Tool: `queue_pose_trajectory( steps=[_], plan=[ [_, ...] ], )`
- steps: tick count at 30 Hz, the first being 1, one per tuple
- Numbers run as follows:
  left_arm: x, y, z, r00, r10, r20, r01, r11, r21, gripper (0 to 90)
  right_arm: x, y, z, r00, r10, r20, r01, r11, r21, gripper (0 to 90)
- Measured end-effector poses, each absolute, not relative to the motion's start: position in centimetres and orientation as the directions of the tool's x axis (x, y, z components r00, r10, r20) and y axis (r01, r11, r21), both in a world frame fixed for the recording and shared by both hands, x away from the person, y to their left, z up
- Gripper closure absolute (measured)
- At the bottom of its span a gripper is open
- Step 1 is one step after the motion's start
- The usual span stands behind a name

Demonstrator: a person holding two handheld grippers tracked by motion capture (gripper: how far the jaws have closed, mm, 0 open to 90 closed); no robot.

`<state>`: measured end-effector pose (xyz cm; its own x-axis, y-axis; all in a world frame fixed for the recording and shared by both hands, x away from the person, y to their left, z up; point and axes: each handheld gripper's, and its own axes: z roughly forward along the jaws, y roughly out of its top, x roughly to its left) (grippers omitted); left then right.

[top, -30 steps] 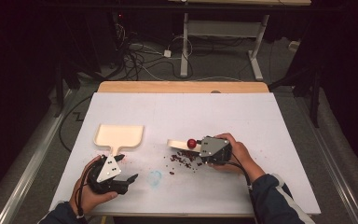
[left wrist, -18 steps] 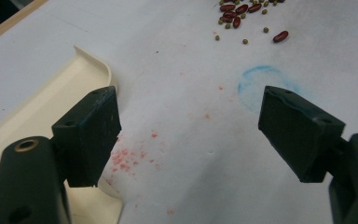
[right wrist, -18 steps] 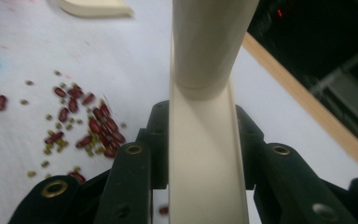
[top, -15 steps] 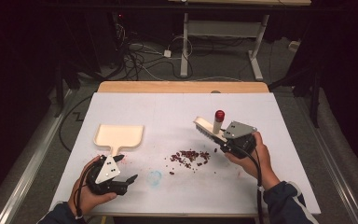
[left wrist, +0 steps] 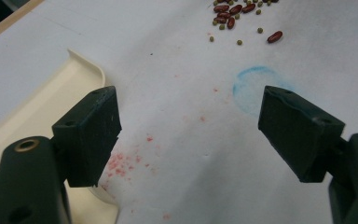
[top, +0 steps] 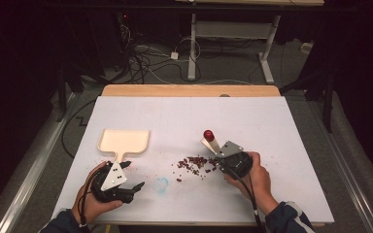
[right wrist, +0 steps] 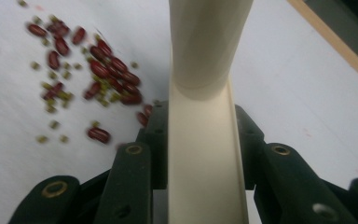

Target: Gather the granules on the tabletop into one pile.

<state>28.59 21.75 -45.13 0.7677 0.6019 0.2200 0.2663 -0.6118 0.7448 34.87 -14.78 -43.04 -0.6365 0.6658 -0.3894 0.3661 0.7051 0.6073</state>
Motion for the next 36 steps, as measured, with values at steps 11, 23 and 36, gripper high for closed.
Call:
queue_pose_trajectory(
  steps=[11,23,36],
  plan=[
    [28.8,21.6,-45.2,0.771,0.599,0.216,0.268,-0.613,0.743,20.4,34.2,-12.6,-42.8,-0.662,0.675,-0.326,0.344,0.661,0.667,67.5],
    [29.1,21.7,-44.8,0.763,0.609,0.217,0.261,-0.597,0.759,20.5,33.1,-13.7,-40.7,-0.669,0.698,-0.253,0.300,0.566,0.768,67.6],
    [29.1,23.1,-44.1,0.721,0.666,0.191,0.283,-0.535,0.796,20.5,31.0,-8.6,-41.6,-0.798,0.596,0.086,0.387,0.398,0.831,67.6]
  ],
)
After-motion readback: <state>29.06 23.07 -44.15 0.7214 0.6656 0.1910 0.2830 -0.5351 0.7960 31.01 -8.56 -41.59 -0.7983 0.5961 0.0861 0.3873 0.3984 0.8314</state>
